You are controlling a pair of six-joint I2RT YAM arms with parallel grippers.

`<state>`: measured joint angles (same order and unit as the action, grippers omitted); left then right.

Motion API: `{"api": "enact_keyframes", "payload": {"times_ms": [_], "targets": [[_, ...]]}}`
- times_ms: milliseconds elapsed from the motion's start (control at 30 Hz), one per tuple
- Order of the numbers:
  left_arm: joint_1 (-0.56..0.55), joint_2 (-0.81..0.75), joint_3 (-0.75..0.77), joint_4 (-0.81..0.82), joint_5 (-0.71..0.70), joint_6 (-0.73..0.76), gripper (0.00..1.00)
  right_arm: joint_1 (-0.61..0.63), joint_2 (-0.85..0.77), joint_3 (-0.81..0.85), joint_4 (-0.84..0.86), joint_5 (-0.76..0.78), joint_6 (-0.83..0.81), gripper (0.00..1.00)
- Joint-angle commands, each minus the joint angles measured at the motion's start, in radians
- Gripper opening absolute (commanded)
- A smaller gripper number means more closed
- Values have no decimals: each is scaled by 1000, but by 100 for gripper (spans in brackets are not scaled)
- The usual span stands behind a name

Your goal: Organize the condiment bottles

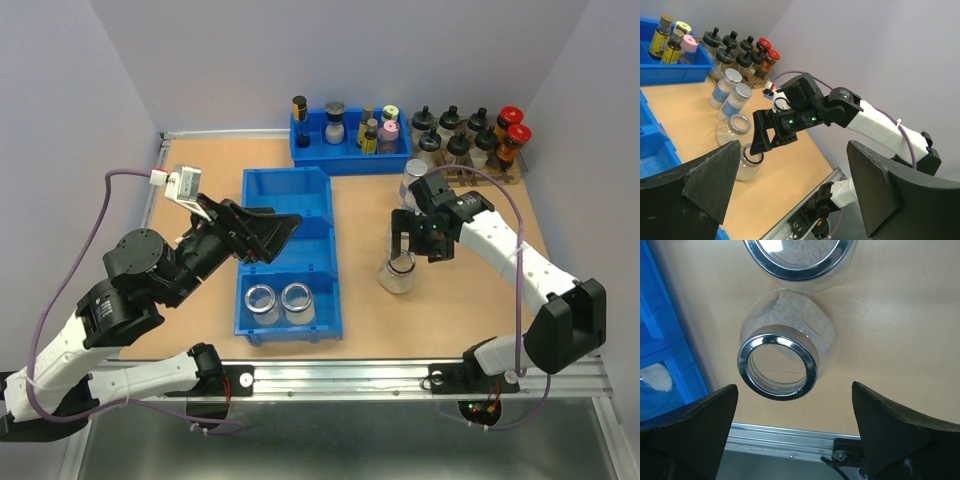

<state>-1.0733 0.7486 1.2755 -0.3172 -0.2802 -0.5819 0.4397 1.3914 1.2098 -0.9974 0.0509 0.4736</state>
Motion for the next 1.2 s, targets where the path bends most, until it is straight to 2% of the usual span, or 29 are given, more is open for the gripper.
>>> {"api": "enact_keyframes", "payload": {"times_ms": [0,533,900,1167], "targets": [[1,-2,-18,53,3,5,99,1,23,33,-1,-46,-98,100],[1,-28,-41,56,-22,7,99,67,146,112,-4,-29,-148,96],[1,-37,-47,55,-37,11,99,93,149,83,-7,-45,-147,96],[1,-35,-42,55,-43,17,99,96,110,145,-1,-46,-145,97]]}}
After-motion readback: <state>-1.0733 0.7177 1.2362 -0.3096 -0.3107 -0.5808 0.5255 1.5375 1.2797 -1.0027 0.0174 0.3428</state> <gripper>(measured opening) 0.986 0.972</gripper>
